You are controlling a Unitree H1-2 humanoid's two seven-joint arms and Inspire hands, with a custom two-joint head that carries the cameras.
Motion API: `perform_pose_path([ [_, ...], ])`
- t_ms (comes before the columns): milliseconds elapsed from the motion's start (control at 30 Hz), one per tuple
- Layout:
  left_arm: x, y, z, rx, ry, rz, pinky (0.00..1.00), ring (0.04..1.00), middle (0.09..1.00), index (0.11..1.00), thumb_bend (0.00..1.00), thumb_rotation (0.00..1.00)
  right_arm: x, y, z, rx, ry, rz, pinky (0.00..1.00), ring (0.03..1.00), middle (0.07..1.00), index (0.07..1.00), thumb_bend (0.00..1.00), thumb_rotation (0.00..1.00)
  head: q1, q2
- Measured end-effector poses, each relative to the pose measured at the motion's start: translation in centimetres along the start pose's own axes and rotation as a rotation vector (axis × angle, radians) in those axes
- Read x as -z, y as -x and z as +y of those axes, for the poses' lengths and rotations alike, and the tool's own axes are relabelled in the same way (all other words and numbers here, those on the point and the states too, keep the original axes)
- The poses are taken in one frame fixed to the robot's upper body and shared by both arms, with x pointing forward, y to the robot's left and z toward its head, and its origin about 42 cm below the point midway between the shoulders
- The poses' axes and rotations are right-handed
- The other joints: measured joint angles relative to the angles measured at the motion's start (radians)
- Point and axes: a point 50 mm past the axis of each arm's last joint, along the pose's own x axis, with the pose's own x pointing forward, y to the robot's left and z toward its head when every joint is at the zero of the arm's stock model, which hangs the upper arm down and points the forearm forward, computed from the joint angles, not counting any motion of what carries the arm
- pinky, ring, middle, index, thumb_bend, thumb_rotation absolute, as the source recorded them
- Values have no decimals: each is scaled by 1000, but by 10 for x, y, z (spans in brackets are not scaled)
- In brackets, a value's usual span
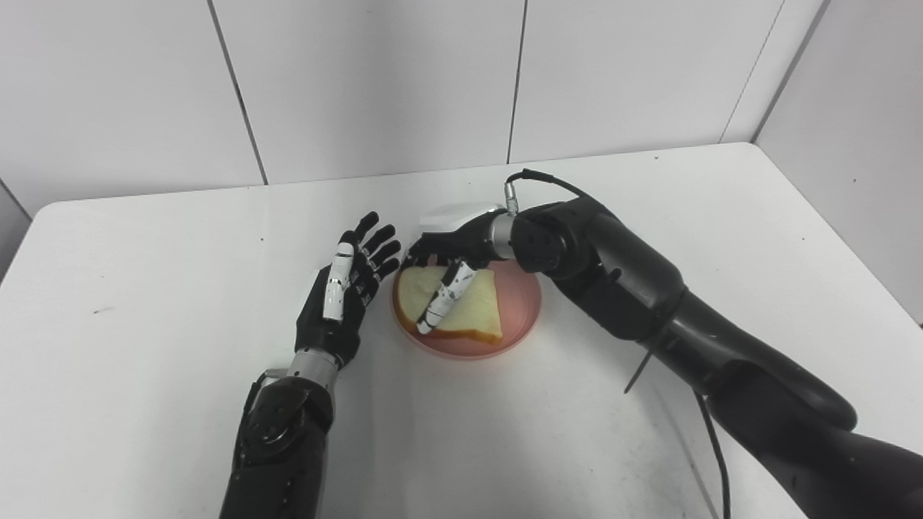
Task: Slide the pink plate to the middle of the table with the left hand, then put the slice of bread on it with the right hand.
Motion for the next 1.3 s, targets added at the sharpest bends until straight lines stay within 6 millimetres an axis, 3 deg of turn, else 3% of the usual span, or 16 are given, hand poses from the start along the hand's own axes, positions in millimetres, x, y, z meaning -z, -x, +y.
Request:
perform_pose_path([
  [500,0,0,0,3,4,1,897,896,890,896,442,1000,-15,21,4,1,25,-13,1000,1000,1000,1000,1000,633,-5,-5],
  [733,0,0,1,-5,10,-2,900,888,880,884,413,1000,-7,50,-6,121,-42,-78,1000,1000,1000,997,1000,628,-14,-11],
  [867,0,1,2,-8,10,-5,900,883,882,876,433,993,0,61,-3,186,-84,-89,974,1000,1000,1000,1000,754,-20,-14],
  [1067,1,3,4,-12,10,-3,898,882,885,889,434,988,20,72,3,346,-150,-95,954,1000,1000,1000,987,797,-18,-23],
  [1200,1,3,3,-7,9,-2,896,891,893,897,457,988,31,76,10,442,-235,-104,943,999,1000,1000,861,851,-18,-32],
  [1300,1,4,5,0,2,-2,888,891,893,898,470,993,37,74,25,496,-314,-106,915,988,1000,1000,820,950,-21,-41],
])
